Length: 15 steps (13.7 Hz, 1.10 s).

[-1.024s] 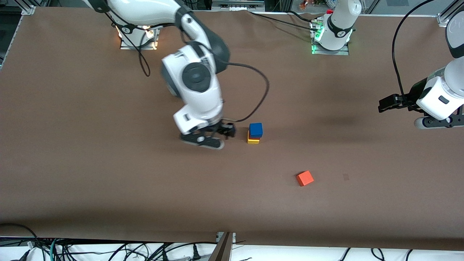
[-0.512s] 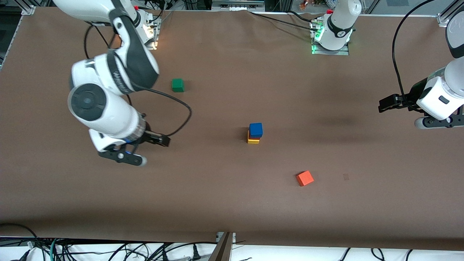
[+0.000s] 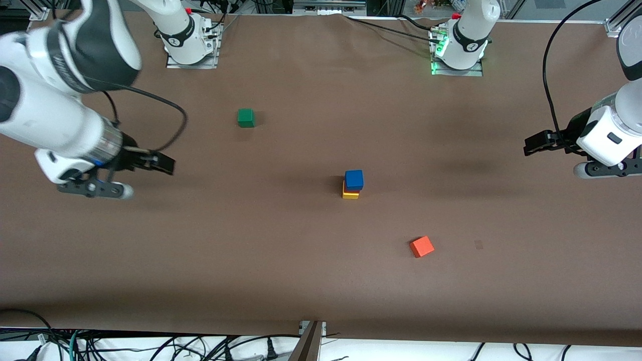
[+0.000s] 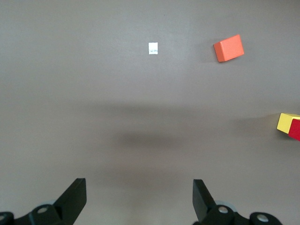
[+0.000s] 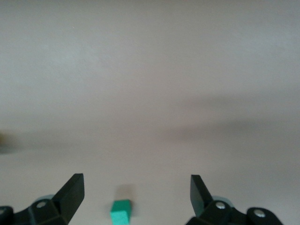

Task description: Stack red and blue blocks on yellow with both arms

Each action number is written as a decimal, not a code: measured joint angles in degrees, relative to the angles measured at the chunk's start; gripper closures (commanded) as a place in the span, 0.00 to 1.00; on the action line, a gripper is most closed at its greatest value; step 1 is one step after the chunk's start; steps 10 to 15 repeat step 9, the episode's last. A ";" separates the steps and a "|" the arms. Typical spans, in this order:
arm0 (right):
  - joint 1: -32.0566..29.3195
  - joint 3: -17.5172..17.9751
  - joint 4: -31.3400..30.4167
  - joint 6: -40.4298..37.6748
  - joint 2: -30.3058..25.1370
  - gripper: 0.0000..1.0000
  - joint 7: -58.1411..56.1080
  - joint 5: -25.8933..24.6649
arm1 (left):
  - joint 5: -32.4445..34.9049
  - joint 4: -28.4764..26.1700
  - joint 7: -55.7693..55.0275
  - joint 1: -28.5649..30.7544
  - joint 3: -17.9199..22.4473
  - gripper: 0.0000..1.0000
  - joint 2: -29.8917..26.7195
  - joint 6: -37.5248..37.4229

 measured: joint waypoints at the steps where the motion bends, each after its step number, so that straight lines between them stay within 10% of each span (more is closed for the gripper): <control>1: -0.92 -0.06 -2.66 0.01 -2.78 0.00 -1.99 -0.03 | 0.00 0.00 0.00 0.00 0.00 0.00 0.00 0.01; 6: -2.98 -0.12 -10.59 -0.15 -12.14 0.00 -7.94 -1.60 | 0.00 0.00 0.00 0.01 0.01 0.00 0.01 0.03; 15: -2.98 -0.01 -10.82 -0.25 -12.65 0.00 -8.60 -1.64 | 0.00 0.00 0.00 0.01 0.01 0.00 0.01 0.03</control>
